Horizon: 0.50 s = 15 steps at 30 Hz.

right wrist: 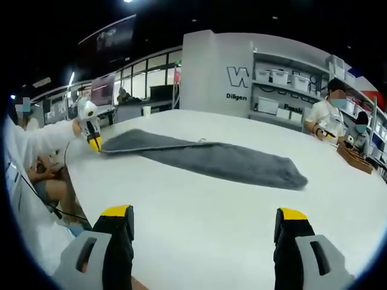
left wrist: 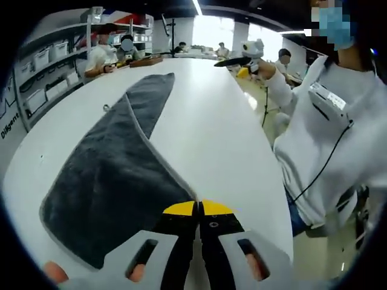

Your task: Open the folded towel by lifting each exposed corner and separating the folded layers until the towel lies flat within the target outline without major curled edges

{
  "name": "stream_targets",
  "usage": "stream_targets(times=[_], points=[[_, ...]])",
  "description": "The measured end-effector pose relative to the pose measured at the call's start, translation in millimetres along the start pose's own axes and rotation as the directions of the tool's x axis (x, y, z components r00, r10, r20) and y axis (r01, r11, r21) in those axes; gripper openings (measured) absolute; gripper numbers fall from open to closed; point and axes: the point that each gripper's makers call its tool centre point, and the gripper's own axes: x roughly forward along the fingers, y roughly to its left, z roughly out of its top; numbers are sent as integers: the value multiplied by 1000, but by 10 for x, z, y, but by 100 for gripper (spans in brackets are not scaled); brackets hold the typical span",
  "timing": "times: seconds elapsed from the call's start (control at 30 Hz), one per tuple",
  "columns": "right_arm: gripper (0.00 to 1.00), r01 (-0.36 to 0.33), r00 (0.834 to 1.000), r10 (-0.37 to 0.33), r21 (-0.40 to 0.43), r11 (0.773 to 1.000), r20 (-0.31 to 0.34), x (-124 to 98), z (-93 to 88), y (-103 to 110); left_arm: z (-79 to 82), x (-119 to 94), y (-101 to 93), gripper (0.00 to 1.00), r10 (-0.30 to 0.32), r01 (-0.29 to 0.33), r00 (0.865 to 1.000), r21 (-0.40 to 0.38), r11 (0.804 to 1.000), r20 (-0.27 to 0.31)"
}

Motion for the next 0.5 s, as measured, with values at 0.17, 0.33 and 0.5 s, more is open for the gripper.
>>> stream_targets(times=[0.17,0.33,0.5], points=[[97,-2,1000,2,-2,1000,1,8,8,16,-94,-1,-52,1,-27,27,999,-1,1000,-39],[97,-3,1000,3,-4,1000,-2,13,7,23,-181,22,-81,1,-34,34,996,2,999,-82],[97,-1,1000,1,-2,1000,-3,11,4,13,-207,26,-94,1,-38,39,995,4,999,-92]])
